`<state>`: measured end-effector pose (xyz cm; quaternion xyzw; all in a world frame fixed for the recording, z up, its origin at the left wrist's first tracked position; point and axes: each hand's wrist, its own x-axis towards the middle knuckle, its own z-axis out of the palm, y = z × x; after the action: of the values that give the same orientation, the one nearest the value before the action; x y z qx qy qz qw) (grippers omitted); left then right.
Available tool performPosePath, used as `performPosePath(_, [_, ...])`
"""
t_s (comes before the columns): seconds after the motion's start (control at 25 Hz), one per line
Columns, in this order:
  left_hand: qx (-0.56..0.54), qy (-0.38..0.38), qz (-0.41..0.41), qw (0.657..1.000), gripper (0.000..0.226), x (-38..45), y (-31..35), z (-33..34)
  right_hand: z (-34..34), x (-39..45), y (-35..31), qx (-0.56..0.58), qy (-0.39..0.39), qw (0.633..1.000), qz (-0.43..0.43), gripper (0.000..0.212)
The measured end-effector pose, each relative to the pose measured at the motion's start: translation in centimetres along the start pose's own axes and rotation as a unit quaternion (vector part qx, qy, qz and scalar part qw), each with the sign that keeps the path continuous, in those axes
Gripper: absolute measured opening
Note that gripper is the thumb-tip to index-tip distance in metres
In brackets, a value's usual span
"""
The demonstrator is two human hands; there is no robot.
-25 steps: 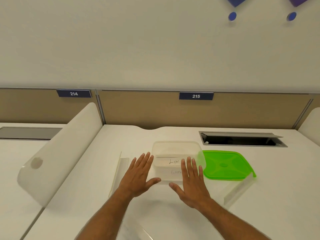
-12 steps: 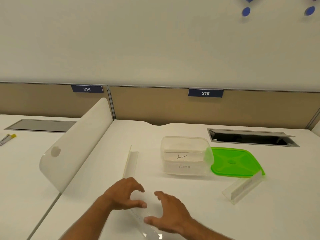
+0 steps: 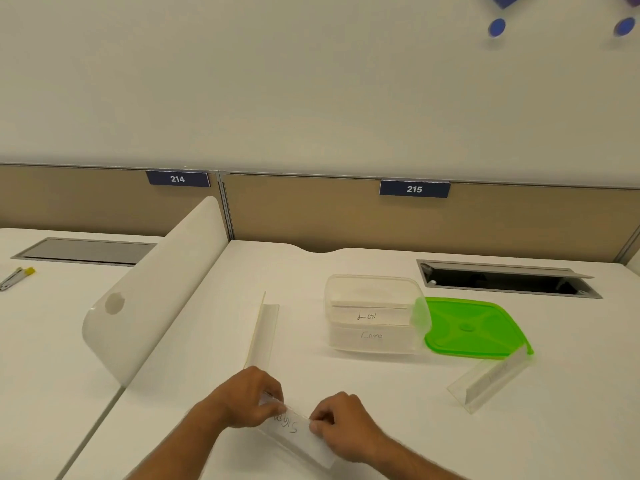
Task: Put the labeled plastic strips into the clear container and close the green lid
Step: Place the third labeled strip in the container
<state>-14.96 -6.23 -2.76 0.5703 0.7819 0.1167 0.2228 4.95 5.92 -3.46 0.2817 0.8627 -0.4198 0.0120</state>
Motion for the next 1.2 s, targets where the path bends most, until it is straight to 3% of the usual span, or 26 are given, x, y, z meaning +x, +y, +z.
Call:
performPosePath(0.2, [-0.046, 0.026, 0.002, 0.999, 0.025, 1.5, 1.5, -0.1, -3.1, 0.2, 1.1, 0.008, 0.046, 0.999, -0.013, 0.025])
performPosePath(0.36, [-0.092, 0.006, 0.01, 0.996, 0.023, 2.9, 2.5, 0.2, -4.6, -0.3, 1.7, -0.07, -0.019, 0.995, -0.063, 0.078])
performPosePath(0.44, [-0.122, -0.014, 0.007, 0.992, 0.019, 3.4, 3.0, 0.2, -5.0, -0.4, 1.8, -0.129, -0.056, 0.987, -0.079, 0.093])
performPosePath(0.56, [-0.137, -0.022, -0.004, 0.99, 0.017, 4.2, 3.8, 0.2, -5.4, -0.5, 1.9, -0.17, -0.061, 0.98, -0.087, 0.087])
performPosePath(0.64, [-0.156, 0.016, -0.022, 0.987, 0.017, 4.7, 4.3, 0.1, -5.4, -0.6, 1.9, -0.162, -0.035, 0.983, -0.075, 0.073])
performPosePath(0.76, [-0.184, 0.161, -0.03, 0.969, 0.029, 5.4, 5.0, 0.0, -5.4, -0.7, 2.3, -0.077, 0.012, 0.997, 0.006, 0.062])
performPosePath(0.88, [-0.229, 0.287, -0.051, 0.929, 0.056, 5.7, 6.5, 0.6, -5.2, -0.3, 2.8, 0.127, 0.055, 0.986, 0.097, 0.058])
performPosePath(1.0, [-0.266, 0.261, -0.008, 0.928, 0.079, 5.5, 8.1, 2.1, -5.2, -0.1, 2.7, 0.312, 0.071, 0.938, 0.135, 0.061])
performPosePath(1.2, [-0.249, 0.148, 0.111, 0.951, 0.111, 4.9, 9.8, 4.5, -5.4, 0.1, 2.2, 0.435, 0.08, 0.887, 0.132, 0.068])
